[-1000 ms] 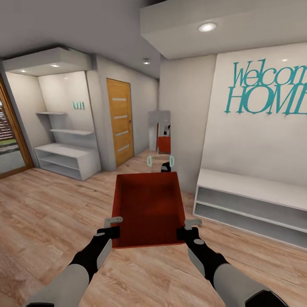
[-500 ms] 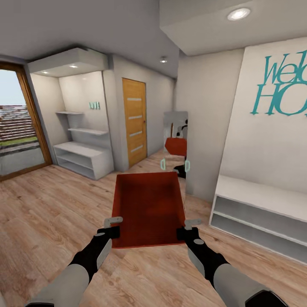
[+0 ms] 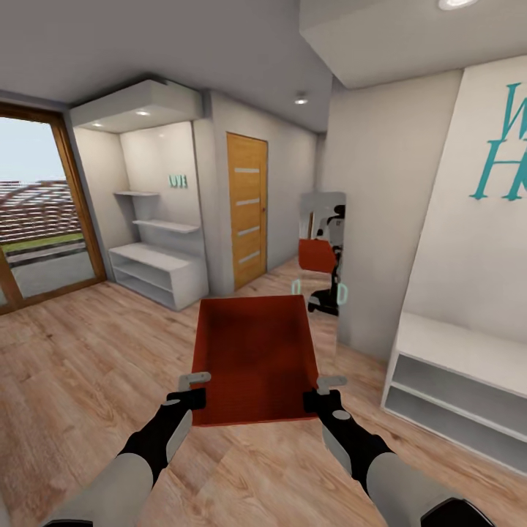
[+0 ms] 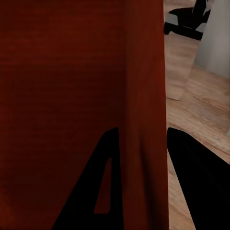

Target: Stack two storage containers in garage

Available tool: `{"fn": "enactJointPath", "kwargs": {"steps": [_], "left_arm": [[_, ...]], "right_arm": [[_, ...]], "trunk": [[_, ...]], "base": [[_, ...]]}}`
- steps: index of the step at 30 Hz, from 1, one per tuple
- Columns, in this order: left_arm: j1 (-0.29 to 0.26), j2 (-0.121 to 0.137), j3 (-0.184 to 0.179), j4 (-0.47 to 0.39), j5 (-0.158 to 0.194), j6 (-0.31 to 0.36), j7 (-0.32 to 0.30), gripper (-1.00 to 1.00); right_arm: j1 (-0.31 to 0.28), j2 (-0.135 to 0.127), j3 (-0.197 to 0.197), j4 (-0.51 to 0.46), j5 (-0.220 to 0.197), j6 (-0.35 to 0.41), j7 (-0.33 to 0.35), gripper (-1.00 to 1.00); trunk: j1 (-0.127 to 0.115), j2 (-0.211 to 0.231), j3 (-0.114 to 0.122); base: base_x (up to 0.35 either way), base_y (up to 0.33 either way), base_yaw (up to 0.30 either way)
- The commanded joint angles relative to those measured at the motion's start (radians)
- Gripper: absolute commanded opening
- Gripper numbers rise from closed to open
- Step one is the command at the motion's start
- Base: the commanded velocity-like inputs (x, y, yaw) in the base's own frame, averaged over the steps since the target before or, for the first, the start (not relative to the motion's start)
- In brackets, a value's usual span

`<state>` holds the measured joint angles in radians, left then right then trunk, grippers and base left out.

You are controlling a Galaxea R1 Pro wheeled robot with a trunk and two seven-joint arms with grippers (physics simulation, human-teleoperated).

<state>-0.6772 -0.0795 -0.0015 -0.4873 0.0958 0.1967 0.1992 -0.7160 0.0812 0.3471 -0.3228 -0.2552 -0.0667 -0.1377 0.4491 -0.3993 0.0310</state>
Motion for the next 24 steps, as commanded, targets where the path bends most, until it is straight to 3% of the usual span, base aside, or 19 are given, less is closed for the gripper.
{"fn": "enactJointPath", "kwargs": {"steps": [1, 24], "left_arm": [[-0.001, 0.003, 0.017, -0.005, -0.015, 0.007, 0.009, -1.0], [-0.001, 0.002, 0.018, -0.007, -0.015, 0.007, 0.009, -1.0]], "right_arm": [[0.0, -0.005, 0.004, 0.028, -0.013, -0.005, -0.007, -1.0], [0.0, -0.005, 0.004, 0.029, -0.013, -0.006, -0.007, -1.0]], "trunk": [[0.001, -0.001, 0.0], [0.001, -0.001, 0.0]], "base": [[0.322, 0.0, 0.001], [0.322, 0.0, 0.0]]}}
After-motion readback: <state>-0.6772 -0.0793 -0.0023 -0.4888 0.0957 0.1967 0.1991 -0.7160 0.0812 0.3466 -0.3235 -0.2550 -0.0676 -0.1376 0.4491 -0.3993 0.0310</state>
